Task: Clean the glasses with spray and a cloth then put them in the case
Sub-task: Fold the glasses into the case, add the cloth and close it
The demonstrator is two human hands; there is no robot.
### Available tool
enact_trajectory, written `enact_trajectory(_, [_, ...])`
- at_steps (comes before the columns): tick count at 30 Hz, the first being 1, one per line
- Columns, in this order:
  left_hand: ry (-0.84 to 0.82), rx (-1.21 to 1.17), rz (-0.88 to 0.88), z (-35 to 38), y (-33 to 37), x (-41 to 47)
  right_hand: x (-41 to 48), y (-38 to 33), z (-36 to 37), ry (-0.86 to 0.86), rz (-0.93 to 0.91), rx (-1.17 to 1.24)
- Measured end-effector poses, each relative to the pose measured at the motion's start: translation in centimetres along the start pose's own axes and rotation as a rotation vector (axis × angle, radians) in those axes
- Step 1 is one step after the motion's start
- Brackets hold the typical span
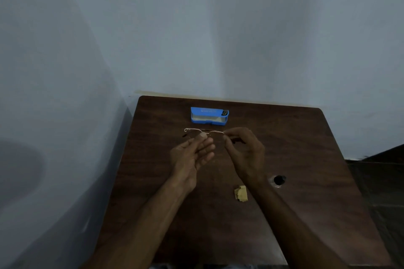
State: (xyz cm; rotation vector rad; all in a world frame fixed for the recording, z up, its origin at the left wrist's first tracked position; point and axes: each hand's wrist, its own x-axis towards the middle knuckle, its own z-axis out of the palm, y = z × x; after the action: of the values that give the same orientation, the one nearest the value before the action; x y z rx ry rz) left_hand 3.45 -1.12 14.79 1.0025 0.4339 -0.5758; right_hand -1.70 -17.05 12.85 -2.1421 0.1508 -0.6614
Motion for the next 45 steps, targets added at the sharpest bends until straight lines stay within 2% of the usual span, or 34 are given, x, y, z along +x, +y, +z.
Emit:
enact_trajectory(3, [0.027,0.177,0.068,-0.7,-0.6,0.5,0.8,1.4,0.4,0.033,0.17,0.094])
enact_trajectory(7, [0.077,0.411,0.255,-3.2,-2.0,2.9,1.9,3.8,0.7,0.071,0.349,0.151])
enact_trajectory(10, [0.161,0.556,0.392,-5.2,-2.0,6.1,2.8,5.2,0.9,0.09,0.389,0.177])
enact_trajectory(13, [0.197,0.867,0.647,-6.4,-1.3,10.6,3.7,6.6,1.3,0.107,0.41,0.193])
enact_trajectory(16, [0.161,1.18,0.879,-6.9,-0.5,15.9,4.6,8.5,2.2,0.117,0.442,0.212])
enact_trajectory(19, [0.064,1.375,1.012,-7.3,-0.1,20.9,5.1,10.4,3.2,0.108,0.481,0.217])
enact_trajectory(28, [-0.299,1.658,1.129,-6.7,0.6,27.8,5.6,14.3,5.1,0.016,0.58,0.248])
enact_trajectory(35, [-0.386,1.789,1.213,-5.5,2.6,29.9,6.0,15.3,5.3,-0.002,0.626,0.291])
enact_trajectory(42, [-0.504,1.82,1.135,-4.2,4.2,31.6,6.8,16.4,5.3,0.022,0.625,0.333])
enact_trajectory(45, [-0.556,1.818,1.037,-3.7,4.4,31.9,7.2,16.9,5.0,0.028,0.624,0.341])
